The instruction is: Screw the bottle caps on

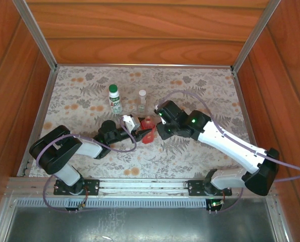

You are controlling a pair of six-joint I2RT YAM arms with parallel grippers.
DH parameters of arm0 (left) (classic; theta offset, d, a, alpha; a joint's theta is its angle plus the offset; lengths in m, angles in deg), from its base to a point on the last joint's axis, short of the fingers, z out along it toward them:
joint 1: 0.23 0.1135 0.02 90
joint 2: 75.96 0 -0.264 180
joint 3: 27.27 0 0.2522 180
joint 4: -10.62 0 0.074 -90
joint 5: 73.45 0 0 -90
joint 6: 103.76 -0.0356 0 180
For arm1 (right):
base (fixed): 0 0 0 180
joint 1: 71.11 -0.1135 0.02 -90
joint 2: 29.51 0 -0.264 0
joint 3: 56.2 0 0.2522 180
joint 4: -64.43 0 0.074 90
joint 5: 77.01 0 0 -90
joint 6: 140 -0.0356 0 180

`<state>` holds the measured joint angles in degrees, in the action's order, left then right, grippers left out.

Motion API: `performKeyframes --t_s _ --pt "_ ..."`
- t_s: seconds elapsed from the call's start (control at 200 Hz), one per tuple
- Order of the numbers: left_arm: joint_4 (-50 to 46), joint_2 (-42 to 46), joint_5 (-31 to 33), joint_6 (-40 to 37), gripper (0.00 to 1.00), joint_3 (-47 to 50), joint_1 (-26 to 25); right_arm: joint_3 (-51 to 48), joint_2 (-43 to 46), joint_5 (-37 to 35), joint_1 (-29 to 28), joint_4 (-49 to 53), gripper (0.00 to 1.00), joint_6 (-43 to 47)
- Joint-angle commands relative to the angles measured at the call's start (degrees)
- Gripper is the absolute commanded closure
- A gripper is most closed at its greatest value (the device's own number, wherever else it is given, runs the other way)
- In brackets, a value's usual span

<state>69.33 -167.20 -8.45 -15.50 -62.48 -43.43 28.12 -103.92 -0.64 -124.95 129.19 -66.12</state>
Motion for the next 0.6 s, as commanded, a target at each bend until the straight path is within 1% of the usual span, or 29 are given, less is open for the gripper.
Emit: performKeyframes --t_s 0.0,0.125,0.395,0.595 --pt "0.04 -1.01 -1.58 -0.84 0.42 0.15 0.55 4.7 -2.04 1.98 0.75 3.66 0.68 4.3" --pt "0.04 -1.02 -1.26 -1.31 0.42 0.1 0.57 9.59 -4.53 4.84 1.31 4.16 0.68 6.13" --pt "0.04 -1.78 -2.0 -1.33 0.42 0.03 0.57 19.26 -10.59 6.49 1.64 6.43 0.68 9.91" --pt "0.05 -3.25 -3.21 -0.69 0.42 -1.1 0.55 21.78 -14.23 7.9 2.49 6.57 0.68 11.31"
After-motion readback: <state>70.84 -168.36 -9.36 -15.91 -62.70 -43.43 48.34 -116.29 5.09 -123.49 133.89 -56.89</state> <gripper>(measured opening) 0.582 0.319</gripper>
